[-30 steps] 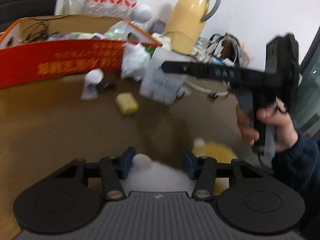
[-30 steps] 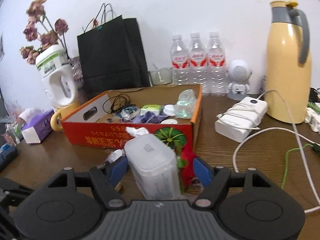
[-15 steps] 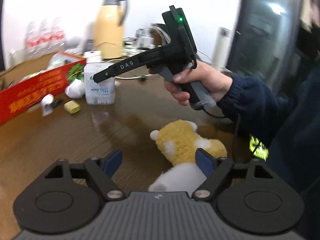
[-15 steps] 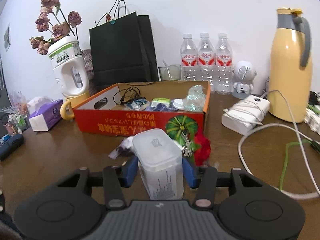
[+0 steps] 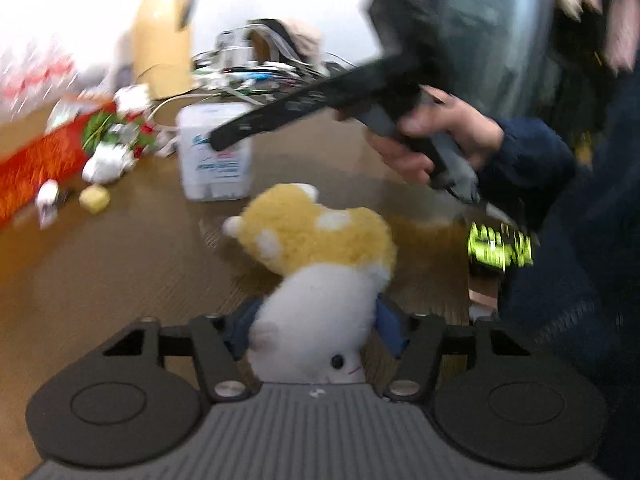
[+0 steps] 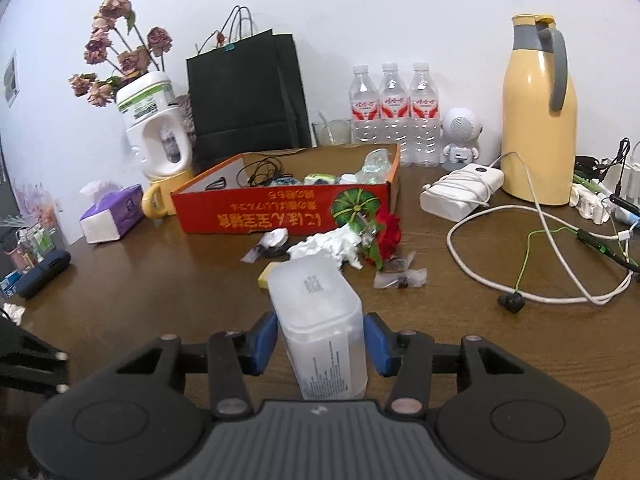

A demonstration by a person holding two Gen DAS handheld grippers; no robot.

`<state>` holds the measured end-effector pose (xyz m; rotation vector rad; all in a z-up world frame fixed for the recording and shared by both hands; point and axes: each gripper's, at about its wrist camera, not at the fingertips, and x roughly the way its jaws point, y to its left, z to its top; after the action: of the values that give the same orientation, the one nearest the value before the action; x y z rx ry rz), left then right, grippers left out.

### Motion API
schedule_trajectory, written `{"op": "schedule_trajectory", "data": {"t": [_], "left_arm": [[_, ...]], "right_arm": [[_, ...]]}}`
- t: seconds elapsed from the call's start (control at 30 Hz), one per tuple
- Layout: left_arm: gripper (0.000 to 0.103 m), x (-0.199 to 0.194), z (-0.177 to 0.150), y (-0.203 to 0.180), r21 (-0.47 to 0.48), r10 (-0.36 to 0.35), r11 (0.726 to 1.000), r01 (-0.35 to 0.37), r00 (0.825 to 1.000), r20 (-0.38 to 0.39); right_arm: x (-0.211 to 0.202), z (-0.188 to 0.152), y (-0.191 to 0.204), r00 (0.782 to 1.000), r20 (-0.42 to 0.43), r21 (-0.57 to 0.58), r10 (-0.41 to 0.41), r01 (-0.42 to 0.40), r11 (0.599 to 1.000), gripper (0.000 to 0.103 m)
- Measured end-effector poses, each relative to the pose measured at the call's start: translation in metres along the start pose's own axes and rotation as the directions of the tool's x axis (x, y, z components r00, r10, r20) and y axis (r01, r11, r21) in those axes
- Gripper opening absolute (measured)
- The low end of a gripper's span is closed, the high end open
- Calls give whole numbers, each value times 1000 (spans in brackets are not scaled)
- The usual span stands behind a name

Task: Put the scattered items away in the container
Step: 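Grasp the plush toy with the left gripper while the right grasps the white container, then carry plush toy and white container over the box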

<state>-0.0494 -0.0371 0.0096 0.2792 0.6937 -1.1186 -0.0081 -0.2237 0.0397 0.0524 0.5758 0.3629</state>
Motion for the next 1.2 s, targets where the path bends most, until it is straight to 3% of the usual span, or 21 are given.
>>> {"op": "schedule_trajectory", "data": {"t": [0.07, 0.13, 0.23, 0.33, 0.4, 0.47, 0.57, 0.63, 0.7, 0.8, 0.83, 0.9, 0.93, 1.0, 1.2], "left_arm": [[55, -2, -3, 3, -44, 40, 998, -39, 999, 28], [54, -4, -3, 7, -96, 137, 987, -131, 989, 57], [52, -14, -9, 26, -233, 319, 927, -293, 944, 84], [52, -29, -12, 44, -349, 485, 832, -431, 870, 83], [52, -30, -10, 55, -430, 561, 763, -483, 825, 69], [52, -27, -5, 65, -503, 642, 669, -547, 766, 21], [57, -24, 0, 75, -570, 709, 562, -599, 704, -41], [68, -17, 4, 80, -578, 704, 546, -606, 706, -76], [76, -13, 7, 83, -568, 690, 560, -603, 719, -83], [79, -10, 10, 83, -533, 700, 561, -633, 706, -102], [78, -10, 10, 83, -530, 706, 555, -641, 700, -107], [51, -12, 8, 87, -537, 697, 552, -639, 707, -125], [51, -12, 6, 89, -551, 685, 552, -626, 717, -129], [50, -14, 4, 88, -574, 687, 539, -616, 716, -122], [52, -9, 5, 84, -554, 711, 524, -646, 690, -132]], "right_arm": [[0, -4, 3, 1000, -10, -10, 4, -4, 1000, 47], [1, -8, 4, 1000, -18, -10, 4, -4, 1000, 48], [5, -11, 3, 999, -30, 6, 19, -19, 1000, 48], [13, -12, 3, 999, -44, 10, 18, -17, 1000, 48], [20, -11, 4, 998, -55, 20, 18, -17, 1000, 48], [28, -10, 6, 998, -67, 28, 12, -10, 1000, 48], [35, -8, 10, 997, -79, 24, -8, 10, 1000, 49], [38, -8, 12, 996, -86, 19, -22, 23, 1000, 47], [40, -8, 13, 995, -90, 11, -33, 34, 999, 45], [41, -10, 15, 996, -81, 5, -29, 29, 1000, 45], [41, -10, 16, 996, -80, 4, -33, 33, 999, 45], [42, -10, 19, 996, -84, -2, -33, 33, 999, 45], [42, -10, 20, 996, -88, -2, -31, 31, 1000, 45], [43, -8, 22, 995, -94, -10, -32, 31, 999, 44], [47, -4, 21, 994, -104, 18, -44, 46, 999, 44]]}}
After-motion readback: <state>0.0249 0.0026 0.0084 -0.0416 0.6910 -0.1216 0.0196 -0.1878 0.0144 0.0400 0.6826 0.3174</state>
